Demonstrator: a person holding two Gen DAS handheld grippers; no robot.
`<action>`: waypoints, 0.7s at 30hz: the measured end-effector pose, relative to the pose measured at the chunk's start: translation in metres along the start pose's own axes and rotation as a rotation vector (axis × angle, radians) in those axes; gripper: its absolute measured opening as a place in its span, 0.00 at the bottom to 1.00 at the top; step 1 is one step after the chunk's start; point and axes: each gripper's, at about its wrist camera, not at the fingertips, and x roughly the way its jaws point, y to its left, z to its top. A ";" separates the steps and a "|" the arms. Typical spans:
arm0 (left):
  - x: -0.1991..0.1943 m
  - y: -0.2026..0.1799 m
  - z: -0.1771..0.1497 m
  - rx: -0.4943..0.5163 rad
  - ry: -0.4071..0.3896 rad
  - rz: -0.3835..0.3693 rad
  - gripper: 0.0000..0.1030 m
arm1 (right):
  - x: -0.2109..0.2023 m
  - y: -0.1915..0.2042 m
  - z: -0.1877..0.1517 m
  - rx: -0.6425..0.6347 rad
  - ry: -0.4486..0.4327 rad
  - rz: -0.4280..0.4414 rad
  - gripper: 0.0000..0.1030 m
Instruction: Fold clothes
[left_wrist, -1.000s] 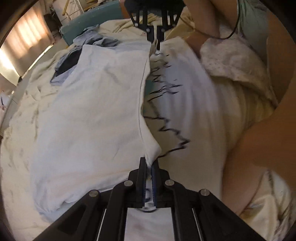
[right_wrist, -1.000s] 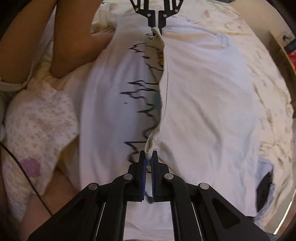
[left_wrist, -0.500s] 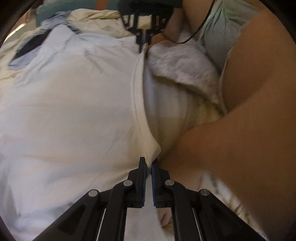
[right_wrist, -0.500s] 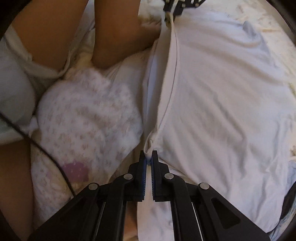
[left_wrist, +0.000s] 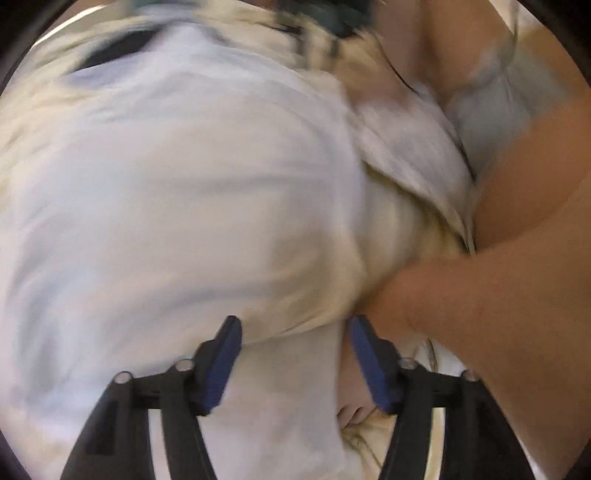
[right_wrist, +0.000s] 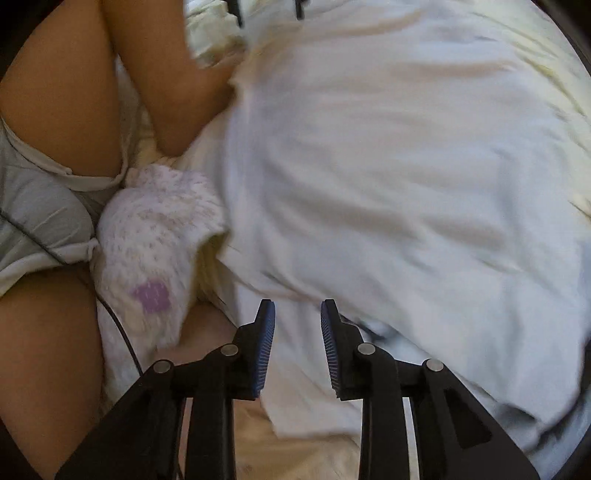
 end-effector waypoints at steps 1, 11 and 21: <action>-0.014 0.014 -0.005 -0.070 -0.044 0.061 0.63 | -0.013 -0.008 -0.009 0.050 -0.021 -0.025 0.28; -0.066 0.132 -0.062 -0.772 -0.448 0.334 0.65 | -0.095 -0.144 -0.120 0.778 -0.503 -0.259 0.65; -0.045 0.148 -0.042 -0.785 -0.426 0.314 0.65 | -0.054 -0.174 -0.124 0.853 -0.517 -0.273 0.64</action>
